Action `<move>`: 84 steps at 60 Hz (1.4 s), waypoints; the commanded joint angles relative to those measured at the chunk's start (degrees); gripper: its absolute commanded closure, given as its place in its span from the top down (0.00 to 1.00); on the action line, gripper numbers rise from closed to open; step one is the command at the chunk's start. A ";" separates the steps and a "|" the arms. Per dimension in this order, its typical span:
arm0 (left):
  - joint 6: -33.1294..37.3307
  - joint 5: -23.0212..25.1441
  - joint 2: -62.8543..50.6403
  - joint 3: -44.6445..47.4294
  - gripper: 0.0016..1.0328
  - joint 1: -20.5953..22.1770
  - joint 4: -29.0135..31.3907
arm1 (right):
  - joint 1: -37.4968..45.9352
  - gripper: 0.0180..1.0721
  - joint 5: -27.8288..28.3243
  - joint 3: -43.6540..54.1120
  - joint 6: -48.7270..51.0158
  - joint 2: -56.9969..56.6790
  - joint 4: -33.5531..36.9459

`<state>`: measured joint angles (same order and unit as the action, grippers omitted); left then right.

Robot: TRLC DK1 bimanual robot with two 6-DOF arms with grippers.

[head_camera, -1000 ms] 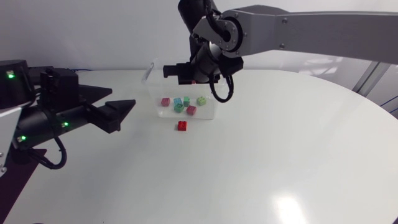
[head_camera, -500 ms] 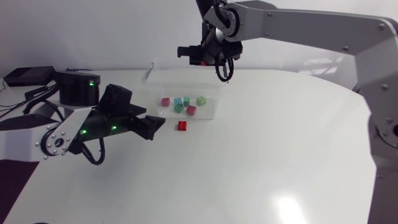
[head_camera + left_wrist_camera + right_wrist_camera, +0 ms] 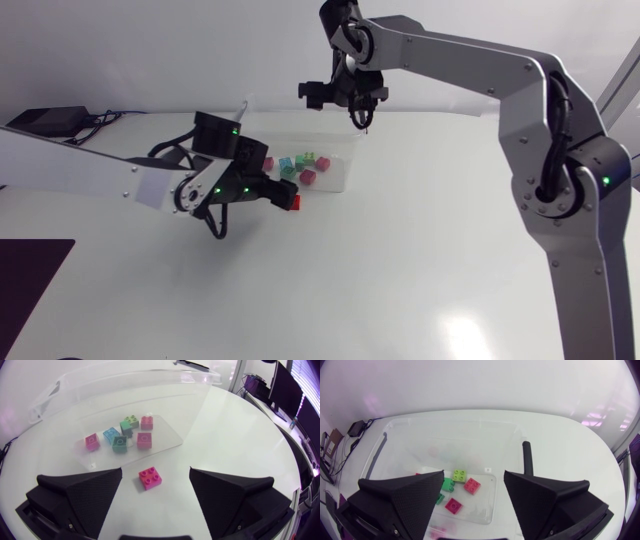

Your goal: Place the duplo bricks in the container

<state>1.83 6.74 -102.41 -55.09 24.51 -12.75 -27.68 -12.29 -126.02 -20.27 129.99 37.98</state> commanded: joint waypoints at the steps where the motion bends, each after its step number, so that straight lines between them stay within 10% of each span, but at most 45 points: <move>1: -2.97 -0.94 -4.73 -3.97 0.90 1.68 1.24 | -0.53 0.90 -0.98 5.25 1.11 -5.10 -1.50; 36: -10.09 -12.63 -17.56 -15.31 0.90 4.93 10.56 | -0.09 0.90 -0.63 28.98 1.46 -22.15 -10.29; 76: -20.90 -19.05 -22.04 -19.79 0.84 6.60 17.59 | 0.00 0.90 -0.80 32.94 1.29 -24.35 -12.58; 84: -21.51 -18.96 -22.48 -20.06 0.63 6.51 17.59 | 0.08 0.90 -0.98 33.12 1.38 -24.35 -12.58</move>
<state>-17.02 -12.34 -122.67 -74.32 30.94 3.81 -27.94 -12.51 -94.50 -19.24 106.91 25.85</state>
